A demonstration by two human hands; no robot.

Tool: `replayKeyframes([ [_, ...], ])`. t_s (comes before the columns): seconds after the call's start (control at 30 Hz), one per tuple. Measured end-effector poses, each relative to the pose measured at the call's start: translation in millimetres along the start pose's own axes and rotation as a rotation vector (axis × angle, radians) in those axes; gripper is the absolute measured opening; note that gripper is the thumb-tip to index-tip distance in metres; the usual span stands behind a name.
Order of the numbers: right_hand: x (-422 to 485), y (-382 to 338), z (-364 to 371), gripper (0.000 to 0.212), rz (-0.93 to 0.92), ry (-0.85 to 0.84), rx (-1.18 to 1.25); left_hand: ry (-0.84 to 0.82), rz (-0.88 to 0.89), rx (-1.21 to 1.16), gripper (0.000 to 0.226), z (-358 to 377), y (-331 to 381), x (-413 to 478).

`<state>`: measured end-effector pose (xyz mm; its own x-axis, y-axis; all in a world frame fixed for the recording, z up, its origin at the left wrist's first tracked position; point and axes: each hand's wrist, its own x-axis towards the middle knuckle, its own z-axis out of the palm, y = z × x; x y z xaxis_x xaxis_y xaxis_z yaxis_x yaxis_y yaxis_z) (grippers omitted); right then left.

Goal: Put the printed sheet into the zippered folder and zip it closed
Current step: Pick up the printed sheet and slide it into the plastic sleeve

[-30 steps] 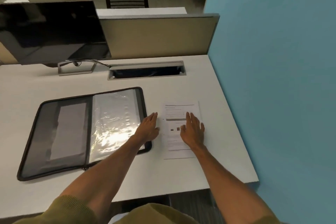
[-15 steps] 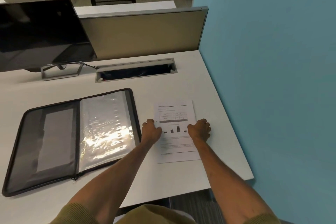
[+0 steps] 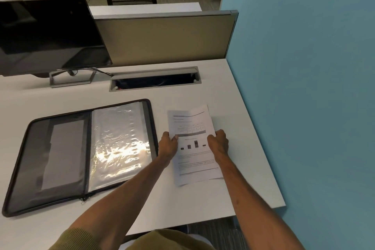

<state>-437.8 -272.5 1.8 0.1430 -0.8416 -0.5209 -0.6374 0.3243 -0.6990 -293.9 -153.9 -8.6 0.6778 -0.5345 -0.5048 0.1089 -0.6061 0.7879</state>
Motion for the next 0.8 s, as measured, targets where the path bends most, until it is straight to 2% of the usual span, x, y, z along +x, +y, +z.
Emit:
replayKeyframes([
  [0.13, 0.0, -11.6, 2.1, 0.024, -0.045, -0.018, 0.167, 0.022, 0.103, -0.063, 0.022, -6.2, 10.7, -0.3],
  [0.43, -7.1, -52.3, -6.9, 0.027, -0.385, 0.051, 0.454, 0.084, 0.516, -0.303, 0.025, -26.2, 56.4, -6.2],
  [0.5, -9.2, -57.5, -9.4, 0.022, -0.429, 0.054, 0.513, 0.1, 0.57, -0.328, 0.028, -29.1, 64.8, -7.9],
  [0.67, -10.3, -48.4, -10.3, 0.025, -0.419, 0.052, 0.586, 0.047, 0.631, -0.266, 0.035, -27.5, 57.6, -10.8],
  [0.8, -9.4, -24.0, -0.6, 0.034, -0.305, -0.009, 0.523, -0.013, 0.543, -0.186, 0.04, -22.2, 40.7, -14.0],
])
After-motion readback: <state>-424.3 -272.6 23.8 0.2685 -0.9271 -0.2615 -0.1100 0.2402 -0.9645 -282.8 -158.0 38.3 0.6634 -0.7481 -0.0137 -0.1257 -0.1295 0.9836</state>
